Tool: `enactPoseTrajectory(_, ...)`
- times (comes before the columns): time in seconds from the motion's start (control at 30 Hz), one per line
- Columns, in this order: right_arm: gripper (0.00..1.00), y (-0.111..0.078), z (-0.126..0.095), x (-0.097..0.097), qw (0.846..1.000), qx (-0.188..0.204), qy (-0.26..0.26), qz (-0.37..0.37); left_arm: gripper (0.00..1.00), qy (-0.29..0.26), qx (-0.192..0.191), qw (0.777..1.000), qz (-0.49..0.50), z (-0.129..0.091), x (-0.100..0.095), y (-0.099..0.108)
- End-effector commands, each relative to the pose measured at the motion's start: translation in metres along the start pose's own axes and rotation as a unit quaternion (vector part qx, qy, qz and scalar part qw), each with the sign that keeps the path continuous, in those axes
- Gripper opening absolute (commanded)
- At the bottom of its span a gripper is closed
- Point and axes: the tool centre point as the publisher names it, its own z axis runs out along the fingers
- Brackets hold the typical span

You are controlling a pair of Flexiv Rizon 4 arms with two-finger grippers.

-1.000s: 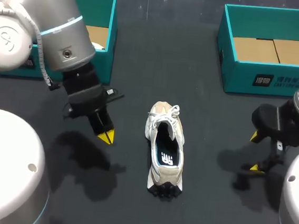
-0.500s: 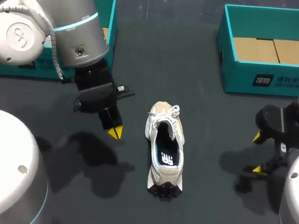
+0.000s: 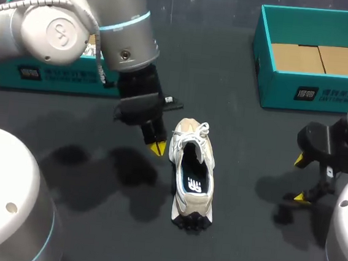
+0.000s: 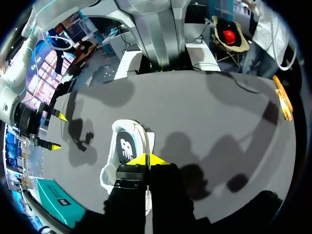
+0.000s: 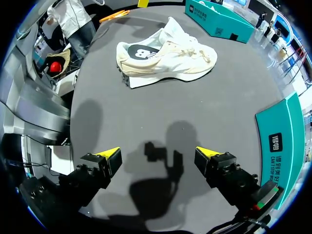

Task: Take the shoe out of the shoebox, open the shoe tongue, remove and reinsert the insole, then place the shoe into the shoebox

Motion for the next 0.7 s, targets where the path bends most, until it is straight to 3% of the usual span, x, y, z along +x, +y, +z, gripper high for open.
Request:
enactPoseTrajectory(0.03, 1.0, 0.0, -0.001, 0.002, 1.0, 0.001, -0.002, 0.0, 0.0, 0.026, 0.005, 1.0, 0.0, 0.001, -0.007, 0.005)
enactPoseTrajectory(0.2, 1.0, 0.0, -0.001, 0.002, 1.0, 0.001, -0.002, 0.0, 0.0, 0.042, -0.001, 0.999, 0.008, 0.014, -0.012, 0.008)
enactPoseTrajectory(0.53, 1.0, 0.0, -0.001, 0.002, 1.0, 0.001, -0.002, 0.0, 0.0, 0.047, 0.016, 0.998, 0.045, 0.054, -0.043, -0.001)
enactPoseTrajectory(0.7, 1.0, 0.0, -0.001, 0.002, 1.0, 0.001, -0.002, 0.0, 0.0, 0.047, 0.016, 0.998, 0.045, 0.054, -0.043, -0.001)
